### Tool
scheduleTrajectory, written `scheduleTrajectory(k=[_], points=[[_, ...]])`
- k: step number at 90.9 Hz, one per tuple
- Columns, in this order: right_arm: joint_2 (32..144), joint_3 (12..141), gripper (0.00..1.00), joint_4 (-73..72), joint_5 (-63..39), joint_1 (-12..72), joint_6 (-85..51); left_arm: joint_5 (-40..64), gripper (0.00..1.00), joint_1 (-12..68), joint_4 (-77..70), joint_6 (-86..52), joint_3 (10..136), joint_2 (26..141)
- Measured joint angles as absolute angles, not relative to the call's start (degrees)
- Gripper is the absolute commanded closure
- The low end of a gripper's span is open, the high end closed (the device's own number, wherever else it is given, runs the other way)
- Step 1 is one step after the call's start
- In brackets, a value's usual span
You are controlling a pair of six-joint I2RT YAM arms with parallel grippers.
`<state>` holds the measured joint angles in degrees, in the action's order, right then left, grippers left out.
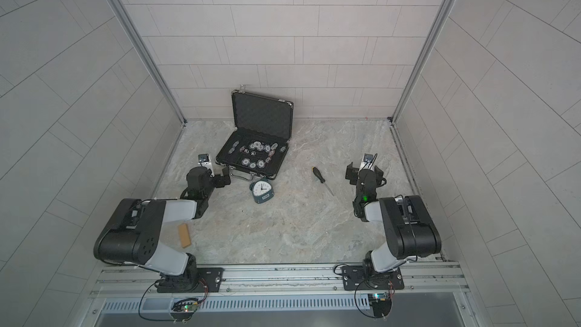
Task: Remove the battery from the alarm
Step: Adjust the alarm at the center of the board.
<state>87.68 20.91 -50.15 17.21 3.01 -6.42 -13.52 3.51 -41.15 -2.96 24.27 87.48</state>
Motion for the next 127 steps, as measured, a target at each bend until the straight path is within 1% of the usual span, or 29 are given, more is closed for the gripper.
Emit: scheduleTrajectory(k=[25,51,58,61,65,71,76,82,86,90,94,99,104,109,116,118,120,127], points=[[87.7,20.9,0.0,-50.2,17.1,2.9,-6.4,-13.5,0.0,3.5,-41.5,-3.0,24.3,87.6],[87.7,20.9,0.0,-50.1,14.5,1.1,-6.5,-13.0,0.0,3.0,-42.8,-3.0,24.3,88.1],[86.3,21.3,0.0,-47.5,13.9,1.0,-6.4,-13.3,0.0,3.0,-42.2,-3.0,24.4,87.8],[84.2,22.1,0.0,-43.8,14.0,1.2,-6.5,-13.9,0.0,3.0,-39.5,-3.0,25.3,87.1],[80.0,24.4,0.0,-36.1,14.2,1.4,-6.7,-14.9,0.0,3.0,-32.5,-3.2,28.3,85.7],[72.2,29.7,0.0,-24.3,14.0,1.6,-7.6,-15.9,0.0,3.0,-19.9,-3.6,36.9,83.4],[65.5,34.2,0.0,-17.2,13.0,1.7,-9.2,-15.8,0.0,3.0,-11.1,-4.7,45.3,81.5],[57.3,37.1,0.0,-11.7,10.7,1.7,-13.1,-13.6,0.0,3.0,-3.0,-7.6,53.9,79.1],[52.2,37.4,0.0,-8.9,7.4,1.5,-16.3,-10.8,0.0,3.0,1.7,-10.4,58.7,77.6],[48.0,36.6,0.0,-5.8,2.8,1.2,-19.1,-7.0,0.03,3.0,6.0,-13.7,62.3,76.6],[45.0,35.6,0.0,-3.2,-2.1,1.1,-21.6,-2.1,0.11,2.9,10.2,-17.1,64.9,76.1],[43.6,34.6,0.0,0.7,-8.6,1.3,-24.8,4.5,0.15,3.2,14.2,-21.4,66.1,76.3],[44.0,34.3,0.0,5.6,-13.9,2.0,-27.1,9.8,0.15,4.1,18.5,-25.2,65.6,77.3],[45.3,34.3,0.0,10.9,-17.5,3.4,-28.9,12.5,0.14,6.4,23.1,-27.9,64.1,78.5],[47.4,34.4,0.0,18.5,-20.0,6.7,-30.1,12.1,0.11,12.3,30.4,-30.8,61.8,79.2],[47.7,34.6,0.0,20.5,-20.3,7.7,-30.2,11.7,0.03,14.1,32.3,-31.7,61.3,79.2],[48.2,34.9,0.0,22.3,-20.3,8.9,-30.2,11.0,0.01,16.1,34.5,-32.7,61.0,79.0],[50.1,36.8,0.0,27.2,-19.1,13.8,-30.3,9.0,0.0,22.5,39.5,-36.1,60.8,78.5]])
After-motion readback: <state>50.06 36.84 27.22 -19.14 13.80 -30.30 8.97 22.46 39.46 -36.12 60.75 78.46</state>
